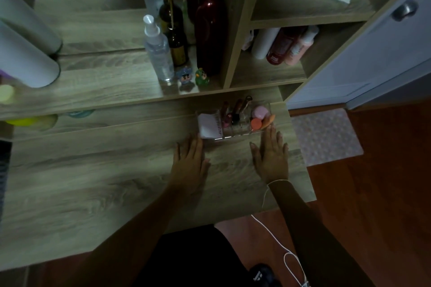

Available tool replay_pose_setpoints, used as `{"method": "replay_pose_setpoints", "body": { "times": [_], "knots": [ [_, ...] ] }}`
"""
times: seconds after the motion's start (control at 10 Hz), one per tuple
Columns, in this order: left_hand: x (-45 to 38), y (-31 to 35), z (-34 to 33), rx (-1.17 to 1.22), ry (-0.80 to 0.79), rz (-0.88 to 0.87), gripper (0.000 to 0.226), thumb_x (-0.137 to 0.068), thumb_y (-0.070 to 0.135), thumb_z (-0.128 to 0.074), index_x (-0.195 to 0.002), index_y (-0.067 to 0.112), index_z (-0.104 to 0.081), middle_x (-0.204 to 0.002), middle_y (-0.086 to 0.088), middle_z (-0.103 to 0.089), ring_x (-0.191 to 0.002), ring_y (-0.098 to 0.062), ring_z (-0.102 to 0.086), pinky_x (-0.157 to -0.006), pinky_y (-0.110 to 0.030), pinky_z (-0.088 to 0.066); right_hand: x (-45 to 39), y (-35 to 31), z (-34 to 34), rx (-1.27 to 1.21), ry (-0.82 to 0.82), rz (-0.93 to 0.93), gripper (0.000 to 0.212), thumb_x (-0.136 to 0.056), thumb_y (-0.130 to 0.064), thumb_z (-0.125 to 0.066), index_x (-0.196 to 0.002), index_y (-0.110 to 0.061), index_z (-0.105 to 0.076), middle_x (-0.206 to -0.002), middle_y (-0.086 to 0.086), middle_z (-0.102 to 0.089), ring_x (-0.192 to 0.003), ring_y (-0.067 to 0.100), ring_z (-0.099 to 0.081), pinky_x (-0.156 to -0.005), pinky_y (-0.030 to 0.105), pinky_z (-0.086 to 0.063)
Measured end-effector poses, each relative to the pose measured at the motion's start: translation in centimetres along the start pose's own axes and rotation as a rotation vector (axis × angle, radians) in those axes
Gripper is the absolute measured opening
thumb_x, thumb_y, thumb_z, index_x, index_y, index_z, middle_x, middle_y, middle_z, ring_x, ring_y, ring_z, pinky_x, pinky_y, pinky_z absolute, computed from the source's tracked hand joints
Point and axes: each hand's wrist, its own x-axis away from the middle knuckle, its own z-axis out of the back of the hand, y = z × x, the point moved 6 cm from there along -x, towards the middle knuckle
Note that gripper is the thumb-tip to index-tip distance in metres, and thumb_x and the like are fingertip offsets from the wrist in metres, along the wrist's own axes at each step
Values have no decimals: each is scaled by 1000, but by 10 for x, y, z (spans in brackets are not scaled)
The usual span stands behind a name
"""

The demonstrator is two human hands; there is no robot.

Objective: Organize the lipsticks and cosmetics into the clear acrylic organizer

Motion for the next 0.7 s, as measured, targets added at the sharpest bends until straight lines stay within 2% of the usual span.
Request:
{"method": "replay_pose_setpoints", "body": {
  "times": [0.2, 0.3, 0.4, 0.5, 0.6, 0.7],
  "knots": [
    [3, -3, 4, 54, 36, 9, 69, -97, 43, -34, -148, 7, -3, -158, -13, -9, -145, -29, -2, -117, -52, -4, 6, -4, 5, -34, 63, 0, 68, -97, -51, -32, -150, -19, -4, -161, 10, -11, -147, 30, -4, -119, 54, -9],
    [9, -4, 10, 134, 69, 68, 72, -97, 41, -37, -147, 3, -1, -157, -17, -8, -145, -29, -7, -117, -46, -1, 24, -4, 5, -134, 141, -93, 68, -97, -51, -30, -151, -16, -6, -160, 11, -13, -148, 27, -7, -120, 52, -10],
    [18, -2, 13, 127, 93, 42, 71, -97, 39, -39, -146, 2, -3, -157, -18, -10, -145, -28, -10, -117, -43, 2, 48, -9, -6, -115, 153, -154, 67, -98, -49, -31, -150, -11, -10, -159, 13, -17, -147, 28, -11, -120, 52, -13],
    [28, 0, 16, 78, 74, -55, 67, -97, 34, -40, -146, 2, -9, -156, -19, -9, -145, -28, -11, -116, -45, 2, 71, -17, -18, -87, 120, -218, 69, -97, -49, -29, -149, -6, -17, -158, 13, -20, -147, 31, -14, -119, 51, -14],
    [39, 4, 25, 50, 118, -166, 64, -93, 28, -52, -142, -4, -26, -151, -25, -25, -139, -37, -25, -113, -53, -13, 90, -26, -26, -37, 123, -241, 67, -98, -45, -36, -148, -5, -19, -158, 14, -20, -146, 32, -15, -119, 50, -12],
    [49, 6, 35, -52, 151, -281, 64, -91, 29, -56, -140, -4, -32, -148, -25, -32, -138, -39, -29, -112, -54, -21, 109, -33, -29, -46, 105, -321, 68, -98, -48, -31, -149, -7, -13, -160, 11, -16, -148, 29, -10, -120, 48, -8]
  ]
}}
